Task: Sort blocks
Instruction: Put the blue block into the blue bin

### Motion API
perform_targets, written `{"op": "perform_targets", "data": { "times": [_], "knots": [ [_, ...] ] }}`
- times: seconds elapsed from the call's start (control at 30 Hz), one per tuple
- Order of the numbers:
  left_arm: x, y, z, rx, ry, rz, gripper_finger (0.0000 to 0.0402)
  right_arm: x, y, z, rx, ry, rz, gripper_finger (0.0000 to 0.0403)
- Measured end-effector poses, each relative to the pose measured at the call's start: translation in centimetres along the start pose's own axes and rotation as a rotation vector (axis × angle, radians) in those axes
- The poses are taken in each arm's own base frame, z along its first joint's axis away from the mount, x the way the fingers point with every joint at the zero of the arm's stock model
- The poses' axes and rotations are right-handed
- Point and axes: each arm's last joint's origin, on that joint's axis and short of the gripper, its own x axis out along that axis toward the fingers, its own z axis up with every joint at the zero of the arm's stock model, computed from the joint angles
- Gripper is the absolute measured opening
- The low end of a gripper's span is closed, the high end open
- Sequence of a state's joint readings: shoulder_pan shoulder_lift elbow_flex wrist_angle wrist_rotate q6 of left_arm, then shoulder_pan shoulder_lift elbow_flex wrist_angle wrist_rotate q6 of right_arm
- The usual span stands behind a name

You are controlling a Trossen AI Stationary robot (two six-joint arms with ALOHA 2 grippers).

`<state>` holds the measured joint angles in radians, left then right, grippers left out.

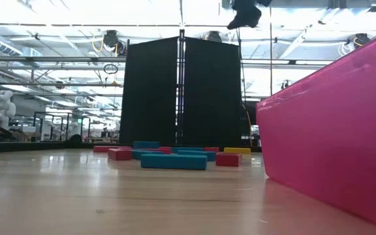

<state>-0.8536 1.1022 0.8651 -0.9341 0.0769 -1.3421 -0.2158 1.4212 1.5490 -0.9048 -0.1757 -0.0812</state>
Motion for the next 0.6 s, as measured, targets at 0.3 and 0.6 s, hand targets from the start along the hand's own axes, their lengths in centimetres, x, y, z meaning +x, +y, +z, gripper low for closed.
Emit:
{"op": "perform_targets", "data": {
  "times": [0.3,0.6],
  "knots": [
    [0.0,-0.3,0.0,-0.034,0.010,-0.031,0.0236,3.1,-2.5,1.6,-0.073,-0.074,-0.244,0.0331],
    [0.0,0.4,0.0,-0.068,-0.025,0.046,0.0259,13.7,-7.2,0.9,-0.058,0.056,-0.287,0.0331]
  ]
}}
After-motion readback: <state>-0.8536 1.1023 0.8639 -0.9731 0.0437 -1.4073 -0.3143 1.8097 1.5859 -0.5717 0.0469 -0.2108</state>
